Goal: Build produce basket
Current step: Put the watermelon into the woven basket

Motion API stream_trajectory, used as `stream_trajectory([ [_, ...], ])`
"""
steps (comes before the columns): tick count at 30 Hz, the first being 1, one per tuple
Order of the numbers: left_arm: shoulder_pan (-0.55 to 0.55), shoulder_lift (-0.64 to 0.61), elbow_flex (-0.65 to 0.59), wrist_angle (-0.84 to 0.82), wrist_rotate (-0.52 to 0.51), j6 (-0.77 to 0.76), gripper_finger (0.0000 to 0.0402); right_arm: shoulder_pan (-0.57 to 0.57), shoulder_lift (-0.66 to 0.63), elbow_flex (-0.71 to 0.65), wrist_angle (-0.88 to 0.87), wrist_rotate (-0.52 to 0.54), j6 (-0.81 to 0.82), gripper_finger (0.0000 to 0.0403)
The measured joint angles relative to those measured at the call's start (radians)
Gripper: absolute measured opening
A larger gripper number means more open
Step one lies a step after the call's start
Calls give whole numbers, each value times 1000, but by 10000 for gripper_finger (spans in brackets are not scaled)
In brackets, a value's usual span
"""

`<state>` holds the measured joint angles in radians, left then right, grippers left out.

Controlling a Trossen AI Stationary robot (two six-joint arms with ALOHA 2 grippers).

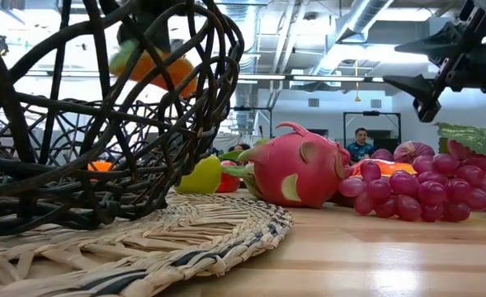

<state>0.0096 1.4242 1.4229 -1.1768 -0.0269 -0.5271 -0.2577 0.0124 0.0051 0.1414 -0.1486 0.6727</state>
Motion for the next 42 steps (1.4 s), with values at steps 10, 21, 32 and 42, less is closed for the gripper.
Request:
stream_trajectory([
  [10, -387, 1, -14, 120, 32, -197, 147, 0, 0, 0, -3, 0, 0, 255],
  [21, -580, 124, -14, 173, -14, -349, 147, 0, 0, 0, -6, 0, 0, 255],
  [32, -582, 203, -15, 200, -5, -310, 147, 0, 0, 0, -38, 0, -1, 255],
  [42, -600, 291, -13, 279, -3, -384, 148, 0, 0, 0, -79, 0, -2, 255],
])
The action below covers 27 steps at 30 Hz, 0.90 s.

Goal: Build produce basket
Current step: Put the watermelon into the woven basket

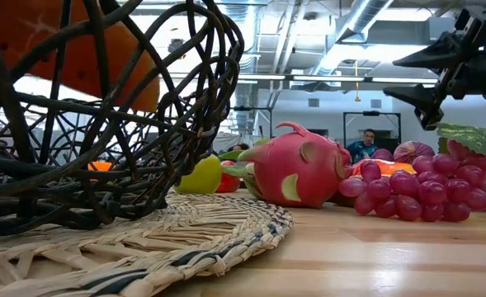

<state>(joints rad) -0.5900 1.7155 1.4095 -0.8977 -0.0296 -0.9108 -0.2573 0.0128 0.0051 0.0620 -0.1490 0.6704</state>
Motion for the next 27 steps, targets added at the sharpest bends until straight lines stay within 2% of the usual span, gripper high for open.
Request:
stream_trajectory([
  [10, 0, 135, -1, 28, 72, -37, 148, 1, 0, 0, -3, -3, 0, 255],
  [22, -4, 152, -1, 84, 83, -56, 148, 1, 0, 0, -6, -5, -24, 255],
  [27, -5, 152, -1, 83, 96, -48, 172, 1, 0, 0, -8, -6, -24, 255],
])
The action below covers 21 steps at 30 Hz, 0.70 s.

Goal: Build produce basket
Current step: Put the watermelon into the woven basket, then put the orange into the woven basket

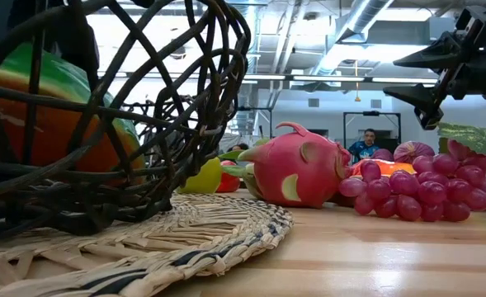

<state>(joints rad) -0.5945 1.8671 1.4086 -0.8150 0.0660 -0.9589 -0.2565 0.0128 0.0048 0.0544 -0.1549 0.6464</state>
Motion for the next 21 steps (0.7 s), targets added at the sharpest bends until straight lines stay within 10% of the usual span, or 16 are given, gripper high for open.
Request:
stream_trajectory([
  [11, -1, 0, 0, 53, 56, 23, 287, 0, 0, 0, -2, -1, 0, 255],
  [21, 57, -26, 60, 50, 73, 56, 295, 0, 0, 0, -2, -1, -1, 255],
])
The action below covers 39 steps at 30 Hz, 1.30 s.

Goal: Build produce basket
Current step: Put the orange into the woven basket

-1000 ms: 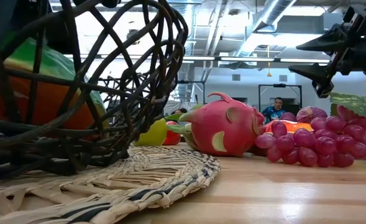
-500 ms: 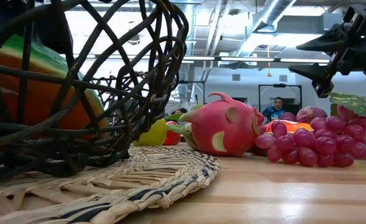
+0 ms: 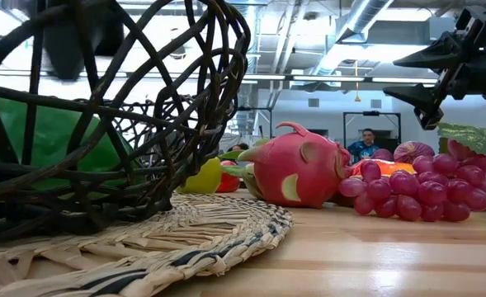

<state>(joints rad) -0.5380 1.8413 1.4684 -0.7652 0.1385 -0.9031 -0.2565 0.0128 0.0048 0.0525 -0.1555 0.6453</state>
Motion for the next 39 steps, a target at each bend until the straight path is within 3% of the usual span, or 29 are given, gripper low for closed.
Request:
stream_trajectory([
  [5, 49, -73, 127, -173, -136, 117, 291, 0, 0, 0, 0, 0, -5, 255],
  [11, 148, -171, 297, -551, -632, 203, 293, 0, 0, 0, -1, 0, -26, 255],
  [17, 392, -285, 322, -778, -810, 191, 313, 0, 0, 0, 0, 0, -26, 255],
  [23, 770, -374, 322, -776, -787, 310, 318, 0, 0, 0, -1, 0, -28, 255],
  [29, 1105, -384, 303, -674, -691, 450, 319, 0, 0, 0, -1, 0, -28, 255],
  [34, 1281, -383, 178, -524, -586, 520, 319, 0, 0, 0, -1, 0, -29, 255],
  [39, 1384, -383, -14, -394, -537, 559, 319, 0, 0, 0, 0, 0, -46, 255],
])
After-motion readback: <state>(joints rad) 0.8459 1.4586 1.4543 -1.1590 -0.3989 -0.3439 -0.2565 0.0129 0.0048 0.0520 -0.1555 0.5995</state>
